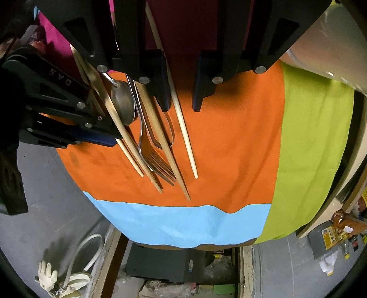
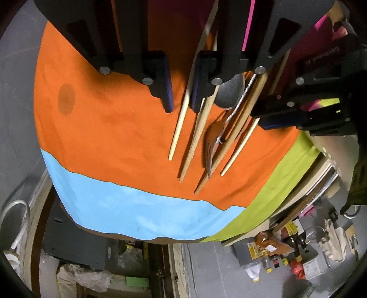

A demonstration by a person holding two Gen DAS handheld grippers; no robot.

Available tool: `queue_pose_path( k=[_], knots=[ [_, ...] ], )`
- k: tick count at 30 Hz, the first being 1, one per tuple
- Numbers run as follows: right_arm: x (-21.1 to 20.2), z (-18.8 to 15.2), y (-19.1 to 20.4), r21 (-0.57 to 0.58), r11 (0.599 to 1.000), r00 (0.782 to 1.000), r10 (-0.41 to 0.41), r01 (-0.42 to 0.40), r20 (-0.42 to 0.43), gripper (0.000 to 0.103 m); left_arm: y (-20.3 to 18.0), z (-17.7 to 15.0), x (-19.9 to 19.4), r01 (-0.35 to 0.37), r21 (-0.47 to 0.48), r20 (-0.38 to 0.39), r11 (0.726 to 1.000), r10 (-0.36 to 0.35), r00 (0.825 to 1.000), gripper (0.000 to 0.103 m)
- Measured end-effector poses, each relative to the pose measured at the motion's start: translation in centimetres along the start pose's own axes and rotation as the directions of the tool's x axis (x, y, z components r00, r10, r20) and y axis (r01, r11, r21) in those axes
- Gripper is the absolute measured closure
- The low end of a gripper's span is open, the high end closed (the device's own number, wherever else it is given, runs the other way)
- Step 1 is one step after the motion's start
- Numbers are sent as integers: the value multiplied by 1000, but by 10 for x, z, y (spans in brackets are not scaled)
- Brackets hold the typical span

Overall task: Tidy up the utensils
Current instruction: 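Grasp a chopstick with the left tool while the right tool grasps another chopstick, then lift both chopsticks into the white caddy and open both tools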

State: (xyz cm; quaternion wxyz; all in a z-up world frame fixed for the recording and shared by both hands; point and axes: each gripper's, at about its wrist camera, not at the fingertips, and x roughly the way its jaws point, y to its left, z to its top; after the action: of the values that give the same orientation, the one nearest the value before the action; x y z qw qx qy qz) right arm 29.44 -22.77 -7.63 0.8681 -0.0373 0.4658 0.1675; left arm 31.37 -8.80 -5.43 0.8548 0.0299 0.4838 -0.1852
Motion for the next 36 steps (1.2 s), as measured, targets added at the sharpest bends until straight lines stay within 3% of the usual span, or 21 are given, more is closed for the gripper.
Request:
queue_pose_path(
  k=[3,8,13,17,20,23,26,28,30,31,33,35,36],
  knots=[
    [2,3,-1,16,1000,1000,10,-10,-13,96,3,4,2,30,-23,-32,999,-31,999,97],
    [-4,1,-15,137,985,995,104,-102,-6,100,7,6,-2,65,-86,-52,994,-70,996,101],
    [-18,-9,-17,173,977,992,116,-124,54,100,8,-2,-13,89,-119,-17,989,-92,996,101],
    [-43,-19,-15,172,978,984,91,-118,156,100,2,-13,-37,104,-104,73,989,-97,993,101],
    [-62,-23,-8,149,983,968,65,-103,241,100,-5,-22,-60,130,-77,185,989,-114,976,101],
    [-82,-26,2,123,987,940,60,-107,335,100,-7,-28,-83,150,-65,306,987,-124,944,101],
    [-101,-28,15,89,992,901,39,-86,432,100,-8,-28,-96,151,-67,377,986,-115,919,101],
    [-112,-27,22,74,994,872,35,-81,488,100,-6,-29,-111,148,-72,450,986,-100,888,101],
    [-126,-26,34,47,995,822,43,-84,568,100,-3,-30,-125,155,-77,514,985,-94,853,101],
    [-128,-24,39,40,996,806,45,-84,590,100,-1,-31,-132,155,-78,545,985,-88,834,101],
    [-137,-17,53,15,996,752,60,-93,657,100,4,-31,-149,144,-75,602,987,-71,795,101],
    [-144,-12,64,-8,995,709,77,-100,701,100,11,-28,-167,129,-70,632,989,-56,773,101],
    [-146,-7,73,-23,994,684,89,-105,724,100,16,-28,-177,122,-70,656,990,-47,754,101]
  ],
)
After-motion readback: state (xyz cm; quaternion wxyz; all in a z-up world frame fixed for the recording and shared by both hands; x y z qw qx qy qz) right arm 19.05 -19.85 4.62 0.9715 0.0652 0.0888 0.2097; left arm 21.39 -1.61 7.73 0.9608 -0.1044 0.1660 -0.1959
